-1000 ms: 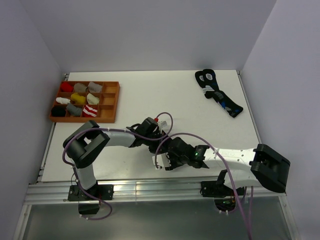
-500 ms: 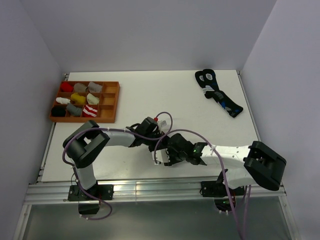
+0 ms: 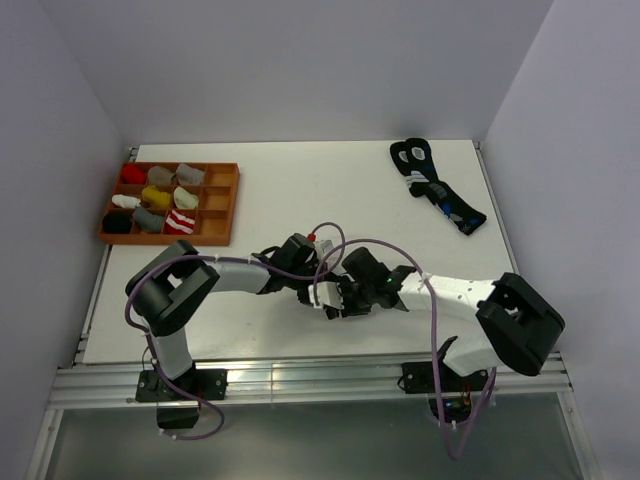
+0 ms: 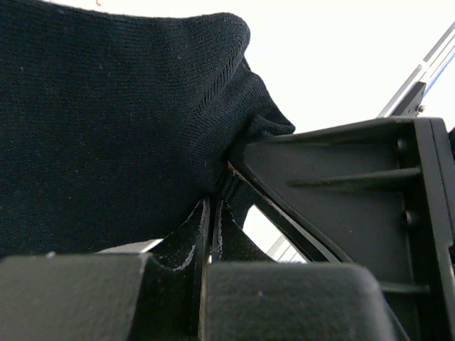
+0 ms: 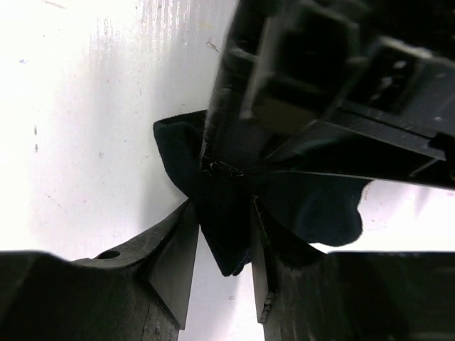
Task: Roll the socks
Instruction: Roll the sock at the center of the board.
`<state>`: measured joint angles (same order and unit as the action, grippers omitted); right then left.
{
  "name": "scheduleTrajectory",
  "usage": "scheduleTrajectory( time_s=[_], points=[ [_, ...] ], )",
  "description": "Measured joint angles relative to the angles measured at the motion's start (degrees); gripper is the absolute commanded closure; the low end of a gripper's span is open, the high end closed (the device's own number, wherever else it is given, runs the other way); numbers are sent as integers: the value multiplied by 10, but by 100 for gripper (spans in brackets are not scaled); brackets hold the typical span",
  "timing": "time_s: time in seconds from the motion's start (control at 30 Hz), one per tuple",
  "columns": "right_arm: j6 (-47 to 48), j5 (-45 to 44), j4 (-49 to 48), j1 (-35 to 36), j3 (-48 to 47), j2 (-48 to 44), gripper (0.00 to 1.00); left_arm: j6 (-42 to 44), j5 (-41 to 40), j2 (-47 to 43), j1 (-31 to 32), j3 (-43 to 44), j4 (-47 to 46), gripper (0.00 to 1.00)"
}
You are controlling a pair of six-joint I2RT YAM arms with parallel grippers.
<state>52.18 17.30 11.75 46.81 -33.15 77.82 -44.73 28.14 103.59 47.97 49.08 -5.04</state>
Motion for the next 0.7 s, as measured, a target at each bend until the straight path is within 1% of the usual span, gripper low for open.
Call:
scheduleTrajectory(
  time_s=[0.17,0.37,0.47,0.5,0.67,0.7],
  points=[
    [2,34,53,-17,-39,31,65,0,2,0,0,-4,-8,100],
    [-2,60,103,-22,-72,55,76,0,12,0,0,-13,-23,100],
    [-11,75,128,-31,-94,73,77,-2,14,-2,0,-22,-38,99],
    [-15,79,138,-35,-102,79,77,-3,14,-3,0,-25,-43,97],
    [-28,112,202,-47,-154,122,78,-22,8,-13,0,-51,-76,93],
    [-29,120,214,-50,-164,130,78,-28,5,-17,0,-57,-80,90]
  ],
)
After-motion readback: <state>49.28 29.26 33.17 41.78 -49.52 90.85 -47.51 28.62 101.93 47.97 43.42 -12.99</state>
